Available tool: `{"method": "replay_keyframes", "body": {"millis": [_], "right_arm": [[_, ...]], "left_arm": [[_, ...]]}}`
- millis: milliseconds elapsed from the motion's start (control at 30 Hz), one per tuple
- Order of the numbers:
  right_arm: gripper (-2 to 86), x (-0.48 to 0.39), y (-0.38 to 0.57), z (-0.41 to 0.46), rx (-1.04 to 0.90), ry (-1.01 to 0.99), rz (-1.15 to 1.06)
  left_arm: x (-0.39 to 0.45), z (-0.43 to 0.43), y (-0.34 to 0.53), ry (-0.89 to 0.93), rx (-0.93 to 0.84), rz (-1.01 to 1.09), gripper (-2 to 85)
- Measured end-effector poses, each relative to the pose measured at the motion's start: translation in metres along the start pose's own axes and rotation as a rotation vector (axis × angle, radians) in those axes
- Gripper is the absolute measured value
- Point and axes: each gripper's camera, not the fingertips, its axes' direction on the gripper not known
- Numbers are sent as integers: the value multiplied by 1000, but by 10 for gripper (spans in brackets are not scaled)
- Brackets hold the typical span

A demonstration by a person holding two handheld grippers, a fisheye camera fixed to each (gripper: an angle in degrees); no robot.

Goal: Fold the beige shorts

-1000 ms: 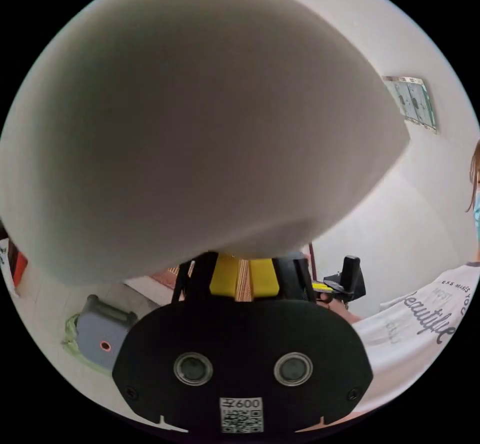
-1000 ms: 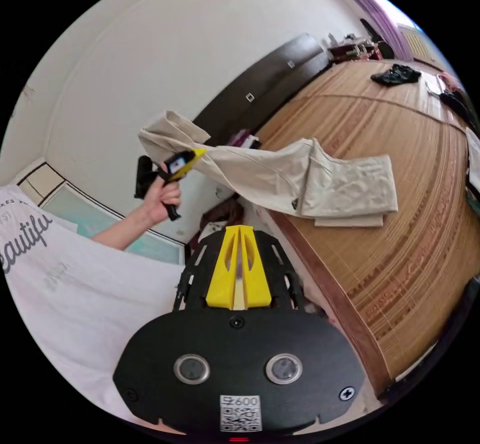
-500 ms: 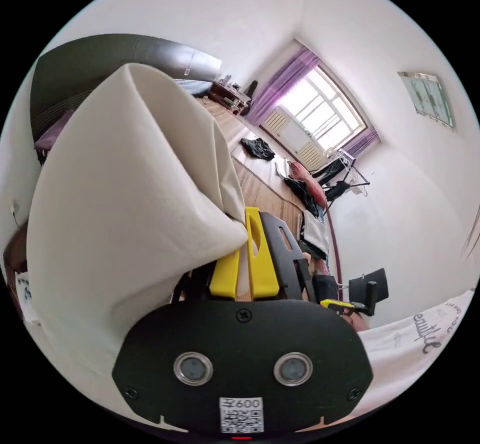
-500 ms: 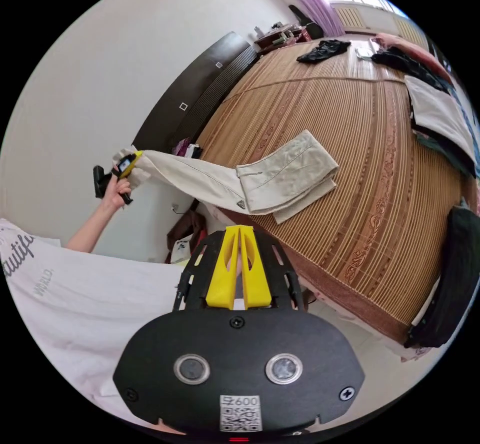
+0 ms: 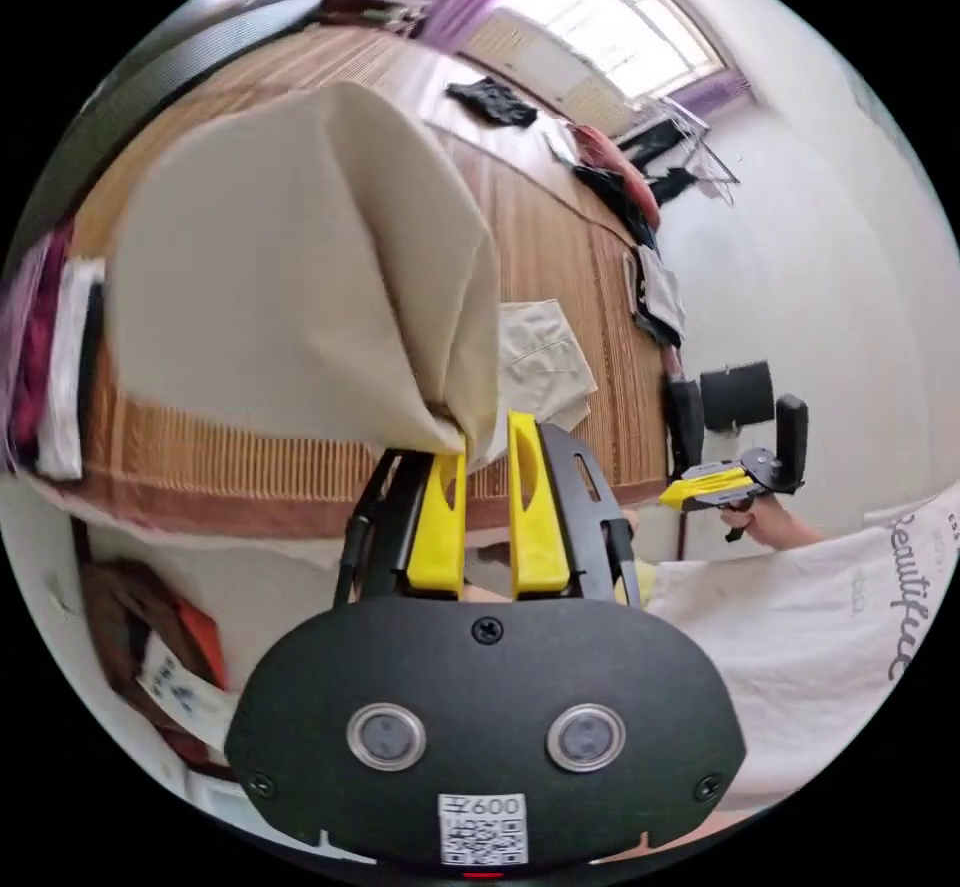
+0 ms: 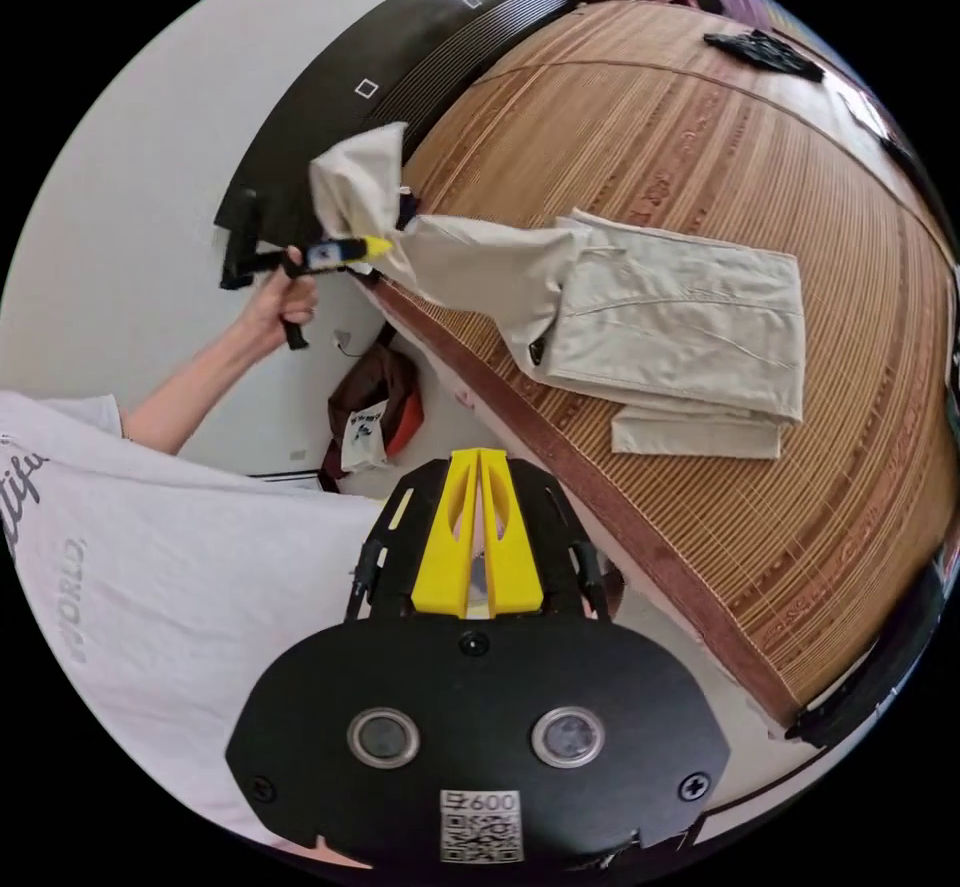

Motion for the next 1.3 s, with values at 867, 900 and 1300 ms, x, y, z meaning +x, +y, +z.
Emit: {"method": "replay_keyframes", "body": {"millis": [867, 900, 1300], "right_arm": [[-9, 491, 277, 39, -75, 472, 273], [-9, 508, 275, 53, -36, 456, 287], [-8, 567, 269, 240, 45, 1035, 68]], "left_arm": [[192, 240, -12, -627, -580, 504, 3], [191, 255, 1, -764, -621, 662, 3], [-133, 179, 49, -867, 46, 782, 5]]}}
